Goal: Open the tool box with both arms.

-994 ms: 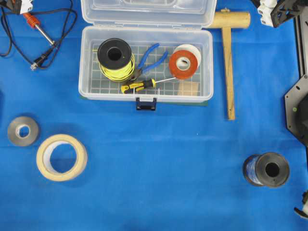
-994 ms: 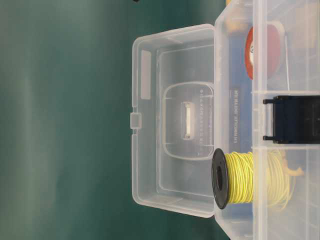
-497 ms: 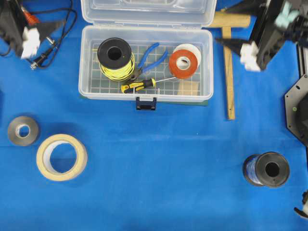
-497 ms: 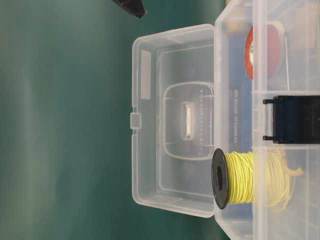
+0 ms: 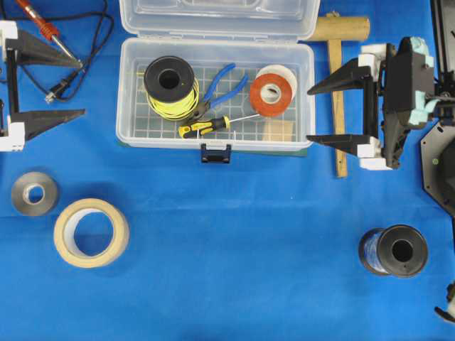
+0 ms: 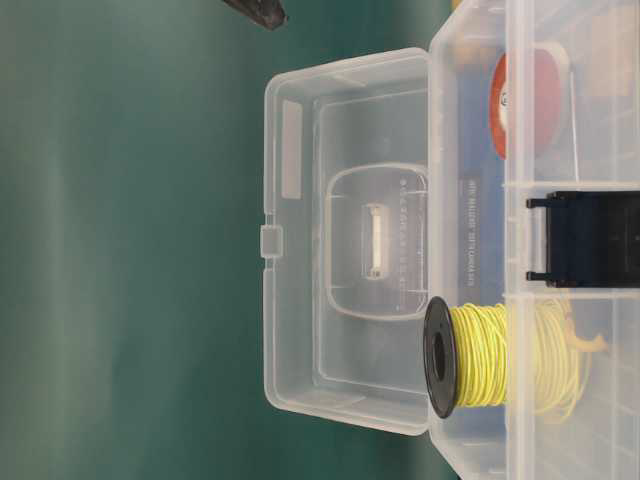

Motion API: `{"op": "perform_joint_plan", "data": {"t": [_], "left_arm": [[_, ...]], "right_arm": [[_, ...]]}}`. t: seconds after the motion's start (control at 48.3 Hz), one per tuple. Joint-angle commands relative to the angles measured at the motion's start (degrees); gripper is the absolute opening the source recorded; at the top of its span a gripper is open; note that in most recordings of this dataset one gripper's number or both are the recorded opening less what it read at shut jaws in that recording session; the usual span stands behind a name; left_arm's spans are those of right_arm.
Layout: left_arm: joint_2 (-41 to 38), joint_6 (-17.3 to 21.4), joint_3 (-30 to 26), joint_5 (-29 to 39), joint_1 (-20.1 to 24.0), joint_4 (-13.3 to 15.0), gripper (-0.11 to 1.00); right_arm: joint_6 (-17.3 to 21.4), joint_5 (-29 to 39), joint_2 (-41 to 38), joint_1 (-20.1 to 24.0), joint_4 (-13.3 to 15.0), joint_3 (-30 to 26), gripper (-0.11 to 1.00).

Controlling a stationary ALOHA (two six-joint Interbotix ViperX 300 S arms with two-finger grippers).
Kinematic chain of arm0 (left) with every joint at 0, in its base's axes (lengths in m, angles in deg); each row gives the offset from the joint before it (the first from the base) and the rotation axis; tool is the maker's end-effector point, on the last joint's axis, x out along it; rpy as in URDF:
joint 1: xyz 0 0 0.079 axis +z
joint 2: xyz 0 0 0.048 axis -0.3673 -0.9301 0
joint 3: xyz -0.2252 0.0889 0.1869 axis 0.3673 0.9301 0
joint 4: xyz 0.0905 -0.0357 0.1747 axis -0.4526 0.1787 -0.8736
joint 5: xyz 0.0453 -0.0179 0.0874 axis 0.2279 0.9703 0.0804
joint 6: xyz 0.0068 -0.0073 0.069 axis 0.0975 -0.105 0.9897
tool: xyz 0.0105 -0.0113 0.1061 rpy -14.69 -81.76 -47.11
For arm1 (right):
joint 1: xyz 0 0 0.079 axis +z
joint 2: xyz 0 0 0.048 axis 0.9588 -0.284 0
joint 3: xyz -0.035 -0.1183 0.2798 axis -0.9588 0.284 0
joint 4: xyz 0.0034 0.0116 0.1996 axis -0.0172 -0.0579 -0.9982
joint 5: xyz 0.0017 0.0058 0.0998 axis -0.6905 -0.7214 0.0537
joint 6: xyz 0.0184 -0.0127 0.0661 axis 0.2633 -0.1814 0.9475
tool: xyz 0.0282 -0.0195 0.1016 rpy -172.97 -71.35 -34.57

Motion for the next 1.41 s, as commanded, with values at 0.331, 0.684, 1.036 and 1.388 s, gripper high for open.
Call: {"op": "perform_joint_plan", "data": {"t": [0.331, 0.684, 1.036, 1.388], "left_arm": [[10.72, -0.44, 4.39, 5.45, -0.09, 0.26, 0.9], [14.85, -4.75, 9.14, 6.15, -1.67, 0.26, 0.9], [14.68, -8.44, 11.69, 4.31, -3.34, 0.26, 0.88], [14.59, -8.44, 11.87, 4.22, -3.69, 0.18, 0.88]], "right_arm": [[0.18, 5.1, 15.82, 0.26, -0.97, 5.45, 0.83], [0.26, 2.9, 22.76, 0.26, -4.57, 15.12, 0.83], [0.18, 1.67, 21.36, 0.35, -4.75, 16.88, 0.81], [0.09, 1.67, 21.36, 0.35, -4.75, 16.96, 0.81]]}}
